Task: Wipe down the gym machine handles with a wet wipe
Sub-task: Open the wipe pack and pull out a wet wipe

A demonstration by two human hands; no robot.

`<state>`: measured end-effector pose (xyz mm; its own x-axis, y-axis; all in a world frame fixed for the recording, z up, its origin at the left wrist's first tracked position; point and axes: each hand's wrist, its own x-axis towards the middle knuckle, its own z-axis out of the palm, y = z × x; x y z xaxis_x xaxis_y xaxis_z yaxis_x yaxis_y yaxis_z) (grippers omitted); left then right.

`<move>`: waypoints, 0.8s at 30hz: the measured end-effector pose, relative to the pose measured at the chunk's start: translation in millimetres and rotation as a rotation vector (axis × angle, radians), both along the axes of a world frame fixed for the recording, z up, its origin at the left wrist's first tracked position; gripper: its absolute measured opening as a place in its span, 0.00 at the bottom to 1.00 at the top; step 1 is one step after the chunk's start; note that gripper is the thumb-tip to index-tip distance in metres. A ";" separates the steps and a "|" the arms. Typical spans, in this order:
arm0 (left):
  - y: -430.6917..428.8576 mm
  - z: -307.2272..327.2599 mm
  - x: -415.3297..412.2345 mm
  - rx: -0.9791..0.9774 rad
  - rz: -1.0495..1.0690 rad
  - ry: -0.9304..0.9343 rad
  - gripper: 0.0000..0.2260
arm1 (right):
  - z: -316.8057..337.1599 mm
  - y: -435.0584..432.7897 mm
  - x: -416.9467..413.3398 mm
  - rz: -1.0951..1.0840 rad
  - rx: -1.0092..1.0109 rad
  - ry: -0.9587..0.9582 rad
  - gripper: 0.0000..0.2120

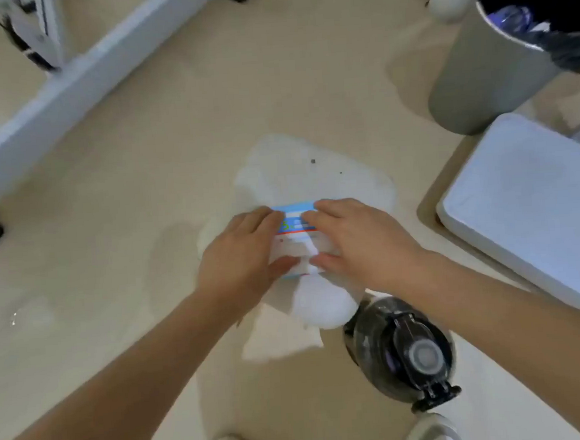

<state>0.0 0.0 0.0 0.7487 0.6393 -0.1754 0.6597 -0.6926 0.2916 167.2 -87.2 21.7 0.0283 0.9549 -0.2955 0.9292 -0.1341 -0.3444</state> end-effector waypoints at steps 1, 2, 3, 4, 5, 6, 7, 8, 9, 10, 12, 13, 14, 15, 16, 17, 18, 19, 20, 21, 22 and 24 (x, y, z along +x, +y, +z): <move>3.5 -7.3 -3.4 0.009 -0.008 -0.048 0.29 | -6.5 1.4 -1.1 0.055 -0.006 -0.091 0.27; 6.0 -11.1 -5.4 0.028 -0.007 -0.096 0.29 | -13.2 2.1 -0.1 0.089 0.024 -0.173 0.26; 9.2 -18.2 -6.2 0.063 -0.025 -0.146 0.29 | -20.3 2.1 1.0 0.129 0.081 -0.244 0.26; 10.5 -22.0 -6.4 0.101 -0.041 -0.164 0.29 | -25.9 2.6 -0.6 0.179 0.115 -0.305 0.26; 12.3 -27.8 -7.2 0.145 -0.052 -0.200 0.29 | -30.8 3.7 -2.0 0.221 0.158 -0.330 0.28; 14.9 -31.9 -6.8 0.168 -0.052 -0.227 0.29 | -37.4 5.7 -0.8 0.257 0.236 -0.367 0.28; 17.4 -36.6 -7.8 0.188 -0.058 -0.268 0.29 | -42.0 8.5 0.7 0.254 0.313 -0.384 0.26; 17.6 -37.6 -8.2 0.190 -0.071 -0.305 0.29 | -41.7 12.0 -0.4 0.227 0.373 -0.391 0.22; 17.1 -37.9 -8.6 0.185 -0.077 -0.336 0.30 | -39.4 15.9 -1.3 0.195 0.436 -0.381 0.19; 15.8 -35.8 -9.0 0.158 -0.053 -0.345 0.32 | -34.6 20.3 -2.1 0.158 0.470 -0.357 0.18; 14.1 -31.7 -8.9 0.032 0.019 -0.312 0.38 | -29.6 27.4 4.8 0.044 0.414 -0.224 0.16; 13.3 -29.3 -9.7 -0.036 0.044 -0.283 0.43 | -27.3 29.2 9.5 -0.057 0.367 -0.073 0.15; 12.7 -26.8 -10.7 -0.100 0.063 -0.273 0.48 | -26.3 30.1 12.3 -0.184 0.336 0.084 0.12; 10.5 -23.1 -12.3 -0.153 0.071 -0.284 0.51 | -28.6 30.0 14.7 -0.307 0.350 0.201 0.12; 6.5 -18.7 -14.7 -0.198 0.071 -0.295 0.52 | -30.2 28.3 13.5 -0.405 0.365 0.262 0.14; 3.7 -17.7 -17.2 -0.232 0.070 -0.301 0.51 | -33.0 26.3 11.3 -0.454 0.386 0.267 0.17; 1.1 -17.0 -19.1 -0.235 0.058 -0.300 0.48 | -36.3 24.2 9.1 -0.461 0.394 0.222 0.18; -0.6 -17.5 -21.2 -0.183 0.031 -0.288 0.41 | -40.8 22.0 7.9 -0.424 0.409 0.144 0.17; -1.3 -18.7 -22.1 -0.088 -0.001 -0.274 0.34 | -42.4 20.3 7.4 -0.370 0.418 0.083 0.15; -0.8 -20.4 -22.5 0.023 -0.024 -0.256 0.30 | -42.5 18.8 9.1 -0.312 0.427 0.067 0.13; 0.0 -21.9 -22.3 0.129 -0.049 -0.247 0.28 | -40.9 16.4 12.4 -0.253 0.412 0.087 0.11; 1.7 -23.7 -19.8 0.230 -0.114 -0.263 0.23 | -34.8 10.0 19.5 -0.118 0.336 0.149 0.10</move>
<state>-19.8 1.7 -23.7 0.8180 0.5490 0.1714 0.4973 -0.8249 0.2687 186.7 -77.2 -13.1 0.1243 0.9920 0.0237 0.8503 -0.0941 -0.5178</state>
